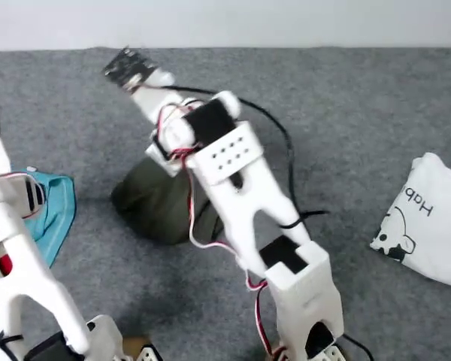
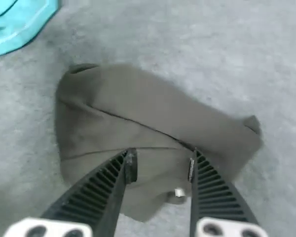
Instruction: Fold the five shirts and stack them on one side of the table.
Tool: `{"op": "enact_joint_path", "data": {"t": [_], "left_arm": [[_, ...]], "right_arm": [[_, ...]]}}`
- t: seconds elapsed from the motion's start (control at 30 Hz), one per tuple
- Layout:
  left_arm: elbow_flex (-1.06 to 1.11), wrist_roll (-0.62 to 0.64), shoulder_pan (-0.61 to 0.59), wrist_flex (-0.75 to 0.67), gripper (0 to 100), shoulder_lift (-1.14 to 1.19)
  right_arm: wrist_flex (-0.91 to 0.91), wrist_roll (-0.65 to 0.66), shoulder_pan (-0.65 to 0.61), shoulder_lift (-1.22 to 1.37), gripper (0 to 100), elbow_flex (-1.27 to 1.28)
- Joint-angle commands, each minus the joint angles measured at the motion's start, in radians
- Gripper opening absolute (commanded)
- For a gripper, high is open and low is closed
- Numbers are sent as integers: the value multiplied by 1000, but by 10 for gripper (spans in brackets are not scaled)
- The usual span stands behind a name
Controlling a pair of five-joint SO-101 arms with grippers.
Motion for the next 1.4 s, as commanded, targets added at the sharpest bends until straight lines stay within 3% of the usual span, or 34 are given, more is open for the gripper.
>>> {"op": "enact_joint_path", "data": {"t": [0.0,0.33,0.43,0.57,0.87,1.37], "left_arm": [[-70,-35,91,38,193,-40],[-82,-218,684,293,195,-31],[-18,-244,839,293,196,-29],[133,-247,974,184,197,-28],[344,-207,1028,-66,228,-26],[162,-181,1022,-158,217,358]], "right_arm": [[41,-9,111,-54,180,-57],[42,-8,401,-194,180,126],[42,-5,458,-269,180,256],[41,-3,518,-377,180,423],[41,-3,648,-521,182,704],[39,-3,661,-538,180,778]]}}
